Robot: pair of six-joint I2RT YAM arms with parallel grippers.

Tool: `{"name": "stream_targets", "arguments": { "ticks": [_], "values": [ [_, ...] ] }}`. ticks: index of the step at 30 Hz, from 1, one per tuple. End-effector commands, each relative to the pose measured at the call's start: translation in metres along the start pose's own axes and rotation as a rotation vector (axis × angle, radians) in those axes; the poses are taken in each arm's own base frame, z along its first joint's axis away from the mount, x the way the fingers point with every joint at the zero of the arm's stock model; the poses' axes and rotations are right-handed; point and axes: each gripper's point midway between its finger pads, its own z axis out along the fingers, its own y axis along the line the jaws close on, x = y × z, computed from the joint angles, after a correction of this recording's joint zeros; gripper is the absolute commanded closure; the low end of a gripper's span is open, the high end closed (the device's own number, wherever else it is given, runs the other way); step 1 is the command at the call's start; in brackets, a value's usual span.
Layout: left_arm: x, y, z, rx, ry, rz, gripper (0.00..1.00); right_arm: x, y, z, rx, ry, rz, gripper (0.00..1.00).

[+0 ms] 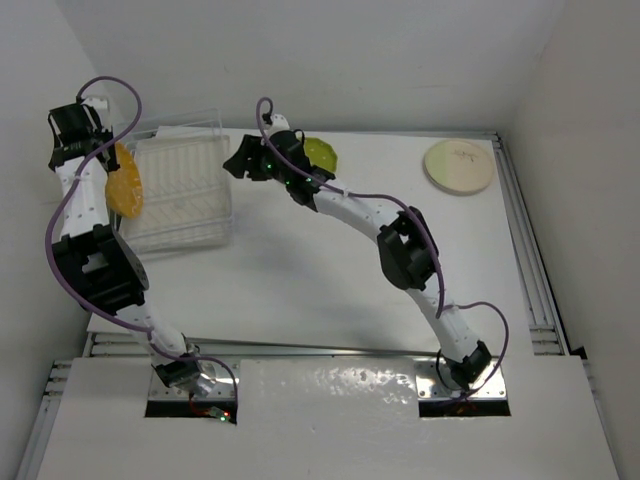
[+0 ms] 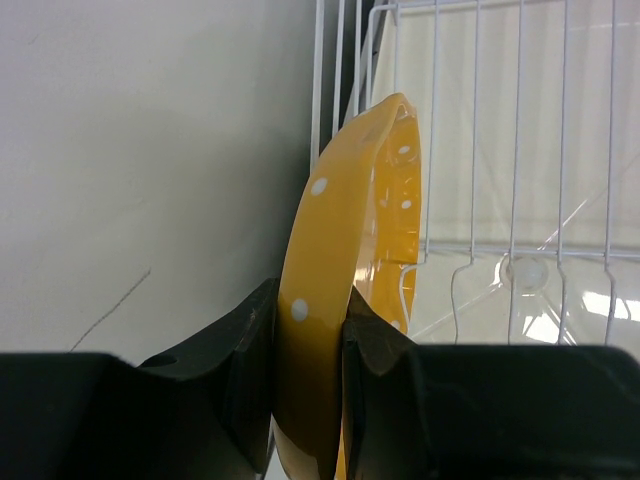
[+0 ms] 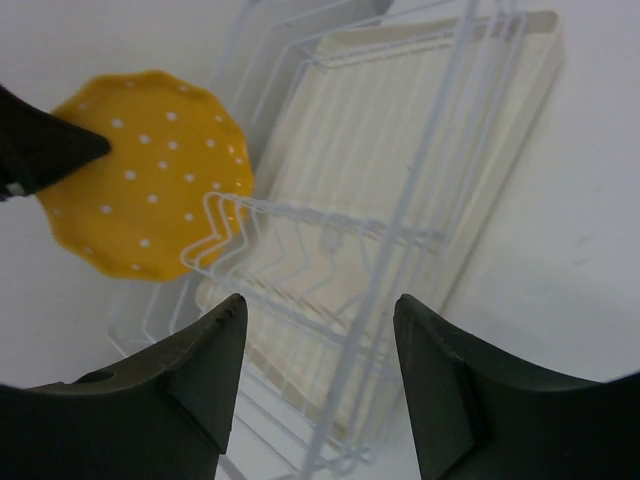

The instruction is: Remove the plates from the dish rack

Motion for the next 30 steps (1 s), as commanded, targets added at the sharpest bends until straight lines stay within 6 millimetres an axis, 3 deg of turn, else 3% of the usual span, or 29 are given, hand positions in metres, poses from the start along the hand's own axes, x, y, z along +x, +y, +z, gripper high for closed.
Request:
{"name": "stream_targets", "arguments": {
  "ticks": [1,5,13,17,18,19,20,22,25,30],
  "values": [
    [-0.081,0.029,-0.026,-0.081,-0.269,-0.038,1.00,0.013,0.026,0.010,-0.054,0.027,0.021,0.40],
    [-0.081,0.030,-0.026,-0.084,-0.266,-0.033,1.00,0.033,0.012,0.017,-0.043,0.036,0.083,0.46],
    [-0.083,0.029,-0.026,-0.078,-0.270,-0.035,1.00,0.056,0.015,0.028,-0.093,0.063,0.153,0.49],
    [-0.085,0.028,-0.027,-0.070,-0.277,-0.037,1.00,0.058,0.028,0.026,-0.155,0.050,0.186,0.77],
    [-0.088,0.029,-0.029,-0.069,-0.285,-0.039,1.00,0.056,0.029,0.025,-0.157,0.038,0.200,0.90],
    [-0.096,0.027,-0.033,-0.054,-0.307,-0.038,1.00,0.063,0.024,0.023,-0.150,0.031,0.223,0.96],
    [-0.101,0.028,-0.036,-0.055,-0.318,-0.040,1.00,0.049,0.025,0.018,-0.124,-0.017,0.272,1.00],
    [-0.120,0.024,-0.052,-0.010,-0.374,-0.039,1.00,0.050,0.014,0.013,-0.075,-0.039,0.306,1.00],
    [-0.141,0.021,-0.071,0.027,-0.432,-0.034,1.00,0.041,0.020,0.009,-0.058,-0.057,0.315,1.00],
    [-0.154,0.017,-0.089,0.027,-0.460,0.068,1.00,0.036,0.026,0.006,-0.032,-0.090,0.303,1.00]
  ]
}}
